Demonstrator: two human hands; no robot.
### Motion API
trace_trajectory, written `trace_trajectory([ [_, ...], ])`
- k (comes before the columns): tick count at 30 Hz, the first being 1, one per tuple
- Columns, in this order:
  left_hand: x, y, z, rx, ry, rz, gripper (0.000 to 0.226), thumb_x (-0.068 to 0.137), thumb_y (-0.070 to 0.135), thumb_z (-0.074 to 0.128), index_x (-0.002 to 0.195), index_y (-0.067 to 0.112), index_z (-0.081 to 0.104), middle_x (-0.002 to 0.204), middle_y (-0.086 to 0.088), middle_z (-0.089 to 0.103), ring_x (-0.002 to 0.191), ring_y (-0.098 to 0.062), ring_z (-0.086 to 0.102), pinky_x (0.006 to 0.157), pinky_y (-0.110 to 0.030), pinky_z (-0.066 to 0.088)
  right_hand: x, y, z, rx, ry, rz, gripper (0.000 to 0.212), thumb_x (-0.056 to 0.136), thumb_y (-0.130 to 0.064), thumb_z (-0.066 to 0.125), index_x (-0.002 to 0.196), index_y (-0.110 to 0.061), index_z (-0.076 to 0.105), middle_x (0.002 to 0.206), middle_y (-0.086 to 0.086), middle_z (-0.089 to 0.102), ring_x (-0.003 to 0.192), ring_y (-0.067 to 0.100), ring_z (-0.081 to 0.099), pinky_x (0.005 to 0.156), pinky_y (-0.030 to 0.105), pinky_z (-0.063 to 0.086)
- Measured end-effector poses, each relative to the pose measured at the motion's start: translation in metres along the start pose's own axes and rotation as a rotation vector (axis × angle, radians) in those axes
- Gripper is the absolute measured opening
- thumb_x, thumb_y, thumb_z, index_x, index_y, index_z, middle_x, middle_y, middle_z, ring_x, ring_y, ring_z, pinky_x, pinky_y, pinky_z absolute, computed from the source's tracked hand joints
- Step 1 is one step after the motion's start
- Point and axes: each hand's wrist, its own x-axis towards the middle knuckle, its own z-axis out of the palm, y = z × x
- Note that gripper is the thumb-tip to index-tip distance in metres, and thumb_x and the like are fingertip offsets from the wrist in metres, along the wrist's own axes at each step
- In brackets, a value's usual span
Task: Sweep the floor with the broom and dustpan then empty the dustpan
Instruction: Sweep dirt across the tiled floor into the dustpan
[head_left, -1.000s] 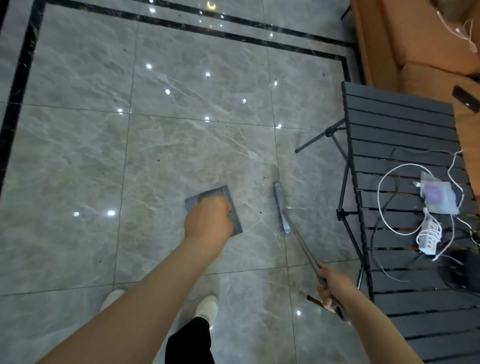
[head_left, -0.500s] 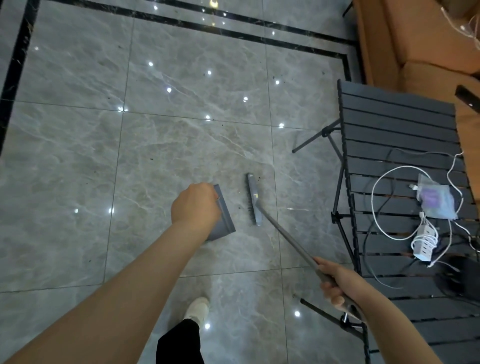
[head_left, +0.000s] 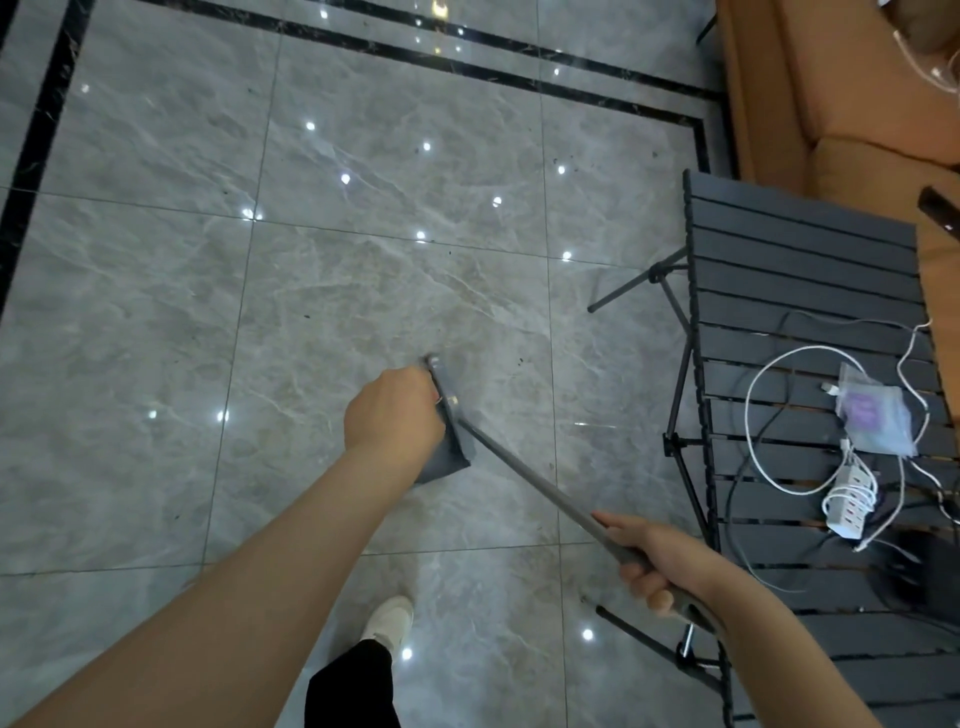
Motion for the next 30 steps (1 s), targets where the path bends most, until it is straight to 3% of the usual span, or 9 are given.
trace_trajectory([
  [8, 0.000, -0.005, 0.001, 0.027, 0.014, 0.026, 0.019, 0.087, 0.003, 0.054, 0.090, 0.019, 0.064, 0.092, -0.004, 0.063, 0.079, -0.024, 0.059, 0.065, -0.027, 0.041, 0.020, -0.018, 0.019, -0.081, 0.191, -0.113, 0.044, 0.102, -0.010, 0.030, 0.143, -0.021, 0.040, 0.056, 0.004, 0.036, 0.028, 0.007, 0.031, 0.029, 0.015, 0.028],
  [12, 0.000, -0.003, 0.000, 0.029, 0.011, 0.012, 0.024, 0.087, 0.007, 0.055, 0.108, 0.015, 0.065, 0.106, -0.006, 0.066, 0.095, -0.028, 0.064, 0.074, -0.032, 0.048, 0.032, -0.017, 0.044, -0.031, 0.072, -0.032, 0.044, 0.102, -0.011, 0.030, 0.144, -0.021, 0.037, 0.052, 0.003, 0.035, 0.027, 0.005, 0.027, 0.027, 0.013, 0.024],
  [15, 0.000, -0.003, -0.002, 0.072, -0.010, 0.014, 0.035, 0.086, 0.011, 0.060, 0.122, 0.014, 0.058, 0.107, -0.006, 0.066, 0.095, -0.027, 0.064, 0.073, -0.032, 0.049, 0.021, -0.012, 0.046, 0.006, -0.022, 0.002, 0.042, 0.103, -0.013, 0.030, 0.142, -0.023, 0.038, 0.044, -0.001, 0.035, 0.028, 0.004, 0.025, 0.026, 0.013, 0.023],
  [19, -0.004, -0.004, -0.005, 0.067, -0.036, 0.001, 0.023, 0.088, 0.011, 0.058, 0.110, 0.013, 0.065, 0.108, -0.007, 0.066, 0.096, -0.027, 0.064, 0.067, -0.031, 0.046, -0.005, -0.011, 0.019, 0.162, -0.078, 0.041, 0.039, 0.102, -0.014, 0.032, 0.139, -0.022, 0.042, 0.041, -0.002, 0.034, 0.026, 0.004, 0.026, 0.024, 0.011, 0.022],
  [22, -0.007, -0.006, -0.007, 0.044, -0.010, 0.014, 0.021, 0.091, 0.011, 0.053, 0.109, 0.014, 0.065, 0.110, -0.007, 0.066, 0.100, -0.027, 0.063, 0.070, -0.031, 0.045, -0.015, -0.014, 0.009, 0.140, 0.000, 0.003, 0.041, 0.102, -0.015, 0.032, 0.140, -0.024, 0.042, 0.044, 0.000, 0.033, 0.027, 0.005, 0.026, 0.025, 0.011, 0.023],
  [27, -0.005, -0.007, -0.005, 0.044, -0.012, 0.027, 0.027, 0.091, 0.003, 0.050, 0.112, 0.012, 0.065, 0.112, -0.007, 0.066, 0.099, -0.024, 0.063, 0.071, -0.029, 0.044, 0.008, -0.028, 0.038, -0.151, 0.222, -0.148, 0.042, 0.101, -0.010, 0.033, 0.141, -0.021, 0.043, 0.057, 0.006, 0.040, 0.034, 0.010, 0.035, 0.029, 0.015, 0.030],
  [30, -0.003, -0.008, -0.003, 0.050, -0.013, 0.030, 0.028, 0.091, 0.003, 0.051, 0.113, 0.013, 0.064, 0.113, -0.007, 0.065, 0.100, -0.025, 0.063, 0.076, -0.031, 0.049, 0.022, -0.032, 0.059, -0.229, 0.231, -0.164, 0.041, 0.101, -0.009, 0.035, 0.140, -0.016, 0.044, 0.059, 0.007, 0.043, 0.042, 0.013, 0.036, 0.028, 0.015, 0.032],
])
